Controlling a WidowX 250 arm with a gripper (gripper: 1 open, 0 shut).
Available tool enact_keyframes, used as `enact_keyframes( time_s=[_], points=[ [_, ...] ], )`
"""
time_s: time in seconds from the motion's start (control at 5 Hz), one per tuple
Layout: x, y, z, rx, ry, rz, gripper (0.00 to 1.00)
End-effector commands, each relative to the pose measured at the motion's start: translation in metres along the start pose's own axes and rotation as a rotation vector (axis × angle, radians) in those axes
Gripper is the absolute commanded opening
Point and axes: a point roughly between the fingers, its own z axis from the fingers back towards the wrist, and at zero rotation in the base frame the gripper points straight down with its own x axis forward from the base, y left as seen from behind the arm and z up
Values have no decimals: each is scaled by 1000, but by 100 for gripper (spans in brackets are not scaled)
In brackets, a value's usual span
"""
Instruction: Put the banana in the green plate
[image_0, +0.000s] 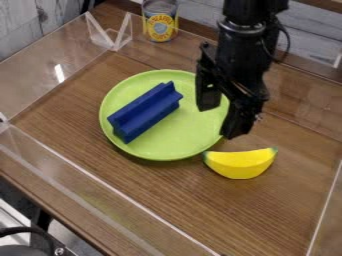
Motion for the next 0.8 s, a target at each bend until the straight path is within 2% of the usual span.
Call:
enact_keyframes(
  time_s=[0.0, 0.6],
  points=[
    [5, -4, 1, 26, -45, -40, 100],
    [13, -15, -35, 48, -74, -82, 100]
  ],
)
